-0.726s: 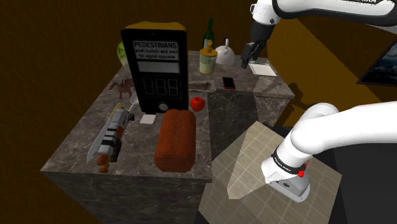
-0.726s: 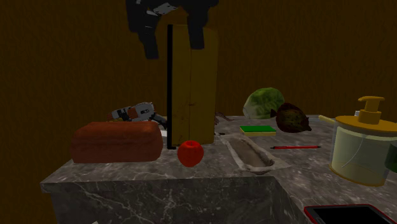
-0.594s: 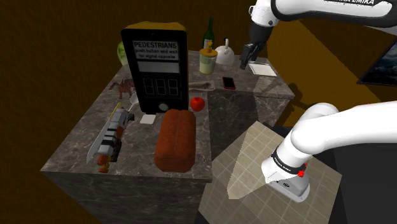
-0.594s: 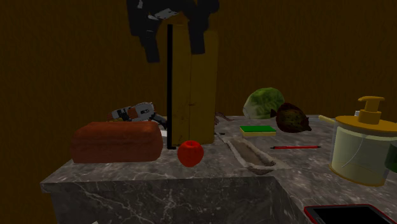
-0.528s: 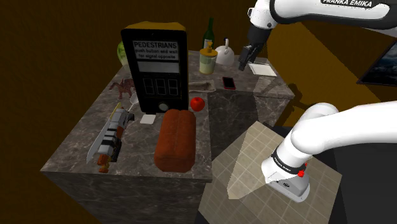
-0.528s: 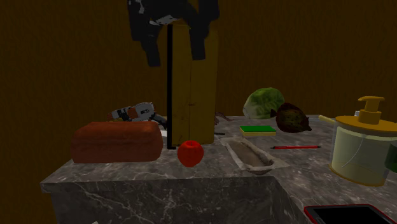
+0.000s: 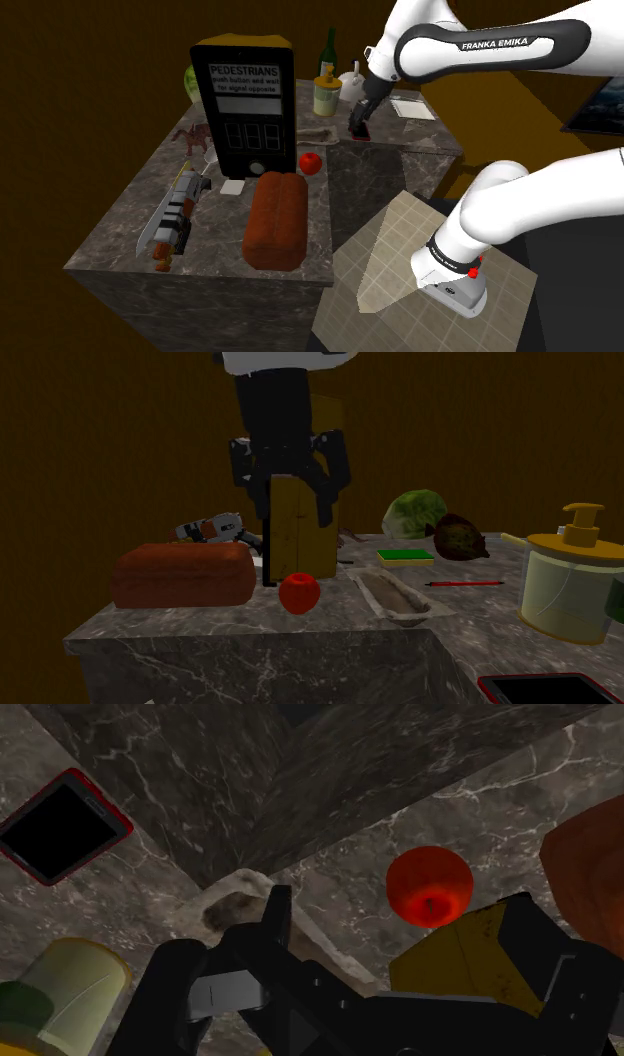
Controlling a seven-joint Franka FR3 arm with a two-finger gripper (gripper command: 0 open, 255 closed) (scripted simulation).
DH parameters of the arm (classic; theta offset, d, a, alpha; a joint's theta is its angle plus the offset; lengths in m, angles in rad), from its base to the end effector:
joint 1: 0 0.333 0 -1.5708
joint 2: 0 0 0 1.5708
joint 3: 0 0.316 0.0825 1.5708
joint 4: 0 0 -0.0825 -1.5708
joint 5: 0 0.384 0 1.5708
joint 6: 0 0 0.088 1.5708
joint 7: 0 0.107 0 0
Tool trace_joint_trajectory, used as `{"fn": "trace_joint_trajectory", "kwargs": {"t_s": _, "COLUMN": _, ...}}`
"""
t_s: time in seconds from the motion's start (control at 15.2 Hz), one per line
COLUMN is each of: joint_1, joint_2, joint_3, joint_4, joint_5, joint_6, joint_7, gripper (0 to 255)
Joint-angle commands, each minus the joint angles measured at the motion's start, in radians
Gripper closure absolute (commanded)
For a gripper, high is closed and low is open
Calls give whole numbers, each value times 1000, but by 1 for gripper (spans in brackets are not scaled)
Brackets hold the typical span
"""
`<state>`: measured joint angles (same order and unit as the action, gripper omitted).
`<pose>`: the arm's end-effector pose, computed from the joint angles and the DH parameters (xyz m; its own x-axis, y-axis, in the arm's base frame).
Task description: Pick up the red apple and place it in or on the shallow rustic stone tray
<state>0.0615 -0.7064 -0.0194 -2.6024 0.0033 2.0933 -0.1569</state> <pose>0.3549 0.0147 0.4947 0.9606 0.1973 0.1959 0.1982 -0.9800 0.0151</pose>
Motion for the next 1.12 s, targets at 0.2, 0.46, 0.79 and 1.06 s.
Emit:
{"fn": "trace_joint_trajectory", "kwargs": {"t_s": 0.2, "joint_1": 64, "joint_2": 135, "joint_3": -22, "joint_4": -61, "joint_5": 66, "joint_6": 268, "joint_7": -61, "gripper": 0}}
{"fn": "trace_joint_trajectory", "kwargs": {"t_s": 0.46, "joint_1": 137, "joint_2": 271, "joint_3": -53, "joint_4": -76, "joint_5": 146, "joint_6": 472, "joint_7": -140, "gripper": 0}}
{"fn": "trace_joint_trajectory", "kwargs": {"t_s": 0.79, "joint_1": 252, "joint_2": 435, "joint_3": -110, "joint_4": -55, "joint_5": 287, "joint_6": 664, "joint_7": -271, "gripper": 0}}
{"fn": "trace_joint_trajectory", "kwargs": {"t_s": 1.06, "joint_1": 282, "joint_2": 503, "joint_3": -123, "joint_4": -45, "joint_5": 336, "joint_6": 721, "joint_7": -308, "gripper": 0}}
